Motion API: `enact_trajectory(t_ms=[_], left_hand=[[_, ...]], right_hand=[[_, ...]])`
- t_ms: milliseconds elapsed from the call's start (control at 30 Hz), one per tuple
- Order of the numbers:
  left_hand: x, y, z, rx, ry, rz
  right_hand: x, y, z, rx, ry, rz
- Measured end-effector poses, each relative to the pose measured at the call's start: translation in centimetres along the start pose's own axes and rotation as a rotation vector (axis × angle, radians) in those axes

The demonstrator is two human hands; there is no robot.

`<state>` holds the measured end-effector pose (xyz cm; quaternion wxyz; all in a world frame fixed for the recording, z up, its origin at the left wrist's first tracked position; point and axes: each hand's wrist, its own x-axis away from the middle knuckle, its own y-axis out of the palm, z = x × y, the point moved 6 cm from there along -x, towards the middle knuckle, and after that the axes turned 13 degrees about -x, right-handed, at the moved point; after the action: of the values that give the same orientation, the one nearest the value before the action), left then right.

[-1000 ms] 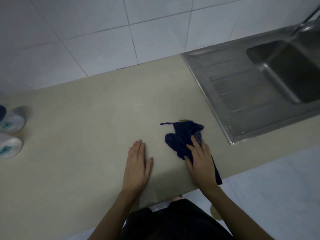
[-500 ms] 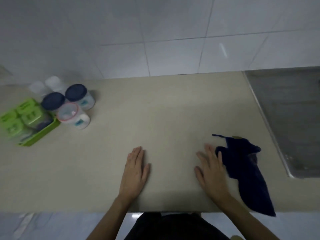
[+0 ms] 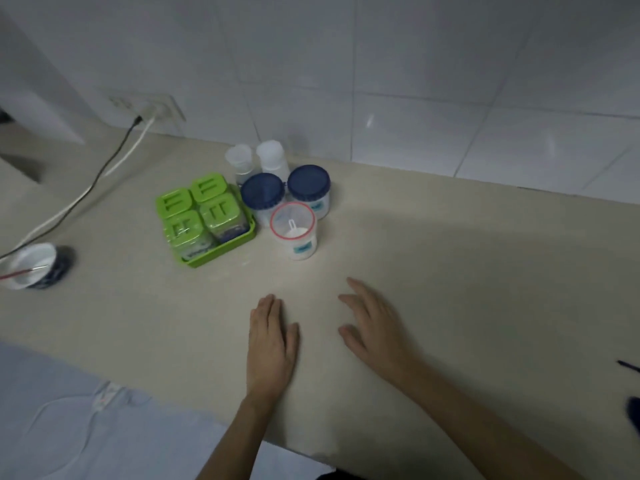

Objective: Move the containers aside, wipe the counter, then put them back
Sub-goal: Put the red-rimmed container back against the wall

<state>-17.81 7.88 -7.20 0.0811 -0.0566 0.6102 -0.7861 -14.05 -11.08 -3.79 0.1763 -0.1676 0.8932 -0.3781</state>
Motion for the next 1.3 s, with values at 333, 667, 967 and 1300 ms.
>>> enact_trajectory(t_ms=[333,667,967,1300], left_hand=[[-0.4,1.0,-1.2,0.071,-0.054,0.039],[-0.5,0.4,-1.2,0.083,-0.028,0.024],[-1.9,1.0,10.9,0.107,0.431,0.085],[-5.5,8.3,29.1,-0.036,0.554,0.01]], right_hand=[[-15.0,3.5,-2.2,-0.26,0.236,0.214],[-14.3,1.3,-0.5,-0.401,0.121,0.322],[-4.2,-12.4,9.6,-0.265,0.262,0.495],[1.9,-28.0,24.5,-0.077,0.479,0.56]])
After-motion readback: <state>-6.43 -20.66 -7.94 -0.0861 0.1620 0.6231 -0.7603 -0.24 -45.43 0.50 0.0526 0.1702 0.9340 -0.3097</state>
